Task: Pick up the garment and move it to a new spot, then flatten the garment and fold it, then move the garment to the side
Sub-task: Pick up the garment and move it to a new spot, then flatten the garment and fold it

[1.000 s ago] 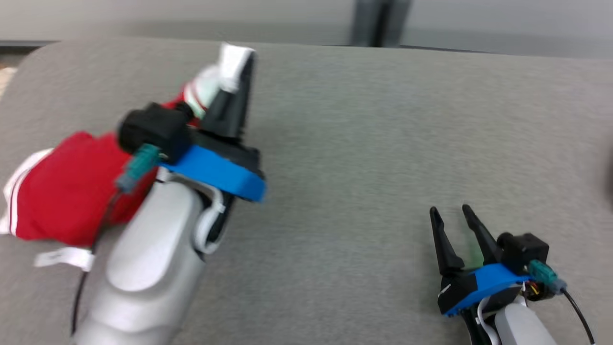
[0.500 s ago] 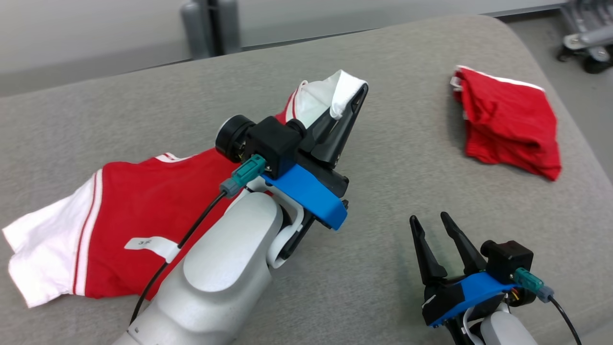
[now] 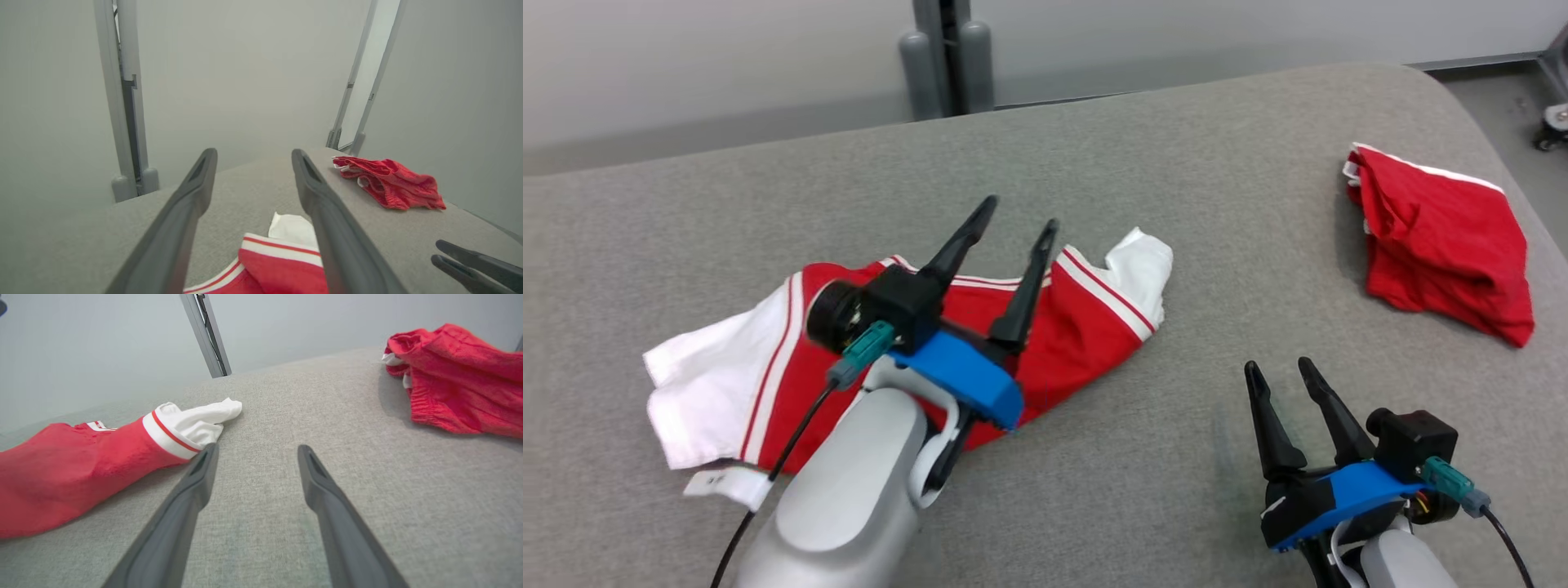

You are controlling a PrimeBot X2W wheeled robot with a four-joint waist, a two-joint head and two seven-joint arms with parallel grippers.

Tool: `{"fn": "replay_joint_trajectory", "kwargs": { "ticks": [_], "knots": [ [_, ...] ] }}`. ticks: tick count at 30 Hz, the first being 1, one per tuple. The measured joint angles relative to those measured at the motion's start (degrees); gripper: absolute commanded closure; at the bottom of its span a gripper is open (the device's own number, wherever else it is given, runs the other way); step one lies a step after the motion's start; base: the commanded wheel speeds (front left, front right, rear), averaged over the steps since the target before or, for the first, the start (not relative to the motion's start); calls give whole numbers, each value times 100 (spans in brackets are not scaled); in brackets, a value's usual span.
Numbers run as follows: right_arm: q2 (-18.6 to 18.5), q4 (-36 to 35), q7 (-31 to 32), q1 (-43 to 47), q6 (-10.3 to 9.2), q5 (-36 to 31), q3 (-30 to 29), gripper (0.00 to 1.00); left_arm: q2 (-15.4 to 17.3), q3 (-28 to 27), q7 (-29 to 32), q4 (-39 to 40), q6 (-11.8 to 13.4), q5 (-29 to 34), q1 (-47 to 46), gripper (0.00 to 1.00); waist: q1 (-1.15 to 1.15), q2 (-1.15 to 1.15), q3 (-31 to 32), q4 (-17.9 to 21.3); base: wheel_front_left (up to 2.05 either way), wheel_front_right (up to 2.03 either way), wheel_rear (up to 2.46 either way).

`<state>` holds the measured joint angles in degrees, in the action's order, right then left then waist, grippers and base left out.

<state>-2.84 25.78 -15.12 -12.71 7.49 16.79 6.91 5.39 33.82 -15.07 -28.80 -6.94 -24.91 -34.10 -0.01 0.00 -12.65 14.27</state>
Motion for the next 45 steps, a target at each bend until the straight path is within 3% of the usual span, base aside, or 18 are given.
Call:
{"fn": "replay_joint_trajectory", "kwargs": {
  "ticks": [6,13,23,30,37,45],
  "knots": [
    [2,52,0,13,0,-105,-155,0,198,-993,0,214,142,243,1064,0,0,0,219,-485,0,0,0],
    [3,168,0,205,0,-154,-294,0,68,-2046,0,610,182,595,2384,0,0,0,533,-858,0,0,0],
    [3,265,0,484,0,-134,-366,0,-208,-2800,0,867,82,1100,3344,0,0,0,783,-1069,0,0,0],
    [3,285,0,497,0,-159,-379,0,-240,-2944,0,851,48,1236,3372,0,0,0,763,-1158,0,0,0],
    [-1,259,0,194,0,-375,-371,0,-247,-2675,0,755,25,1078,3225,0,0,0,589,-1353,0,0,0],
    [1,543,-1,-957,0,-354,626,0,-245,-2385,0,620,0,972,2982,0,1,0,373,-1865,0,0,0]
  ]
}}
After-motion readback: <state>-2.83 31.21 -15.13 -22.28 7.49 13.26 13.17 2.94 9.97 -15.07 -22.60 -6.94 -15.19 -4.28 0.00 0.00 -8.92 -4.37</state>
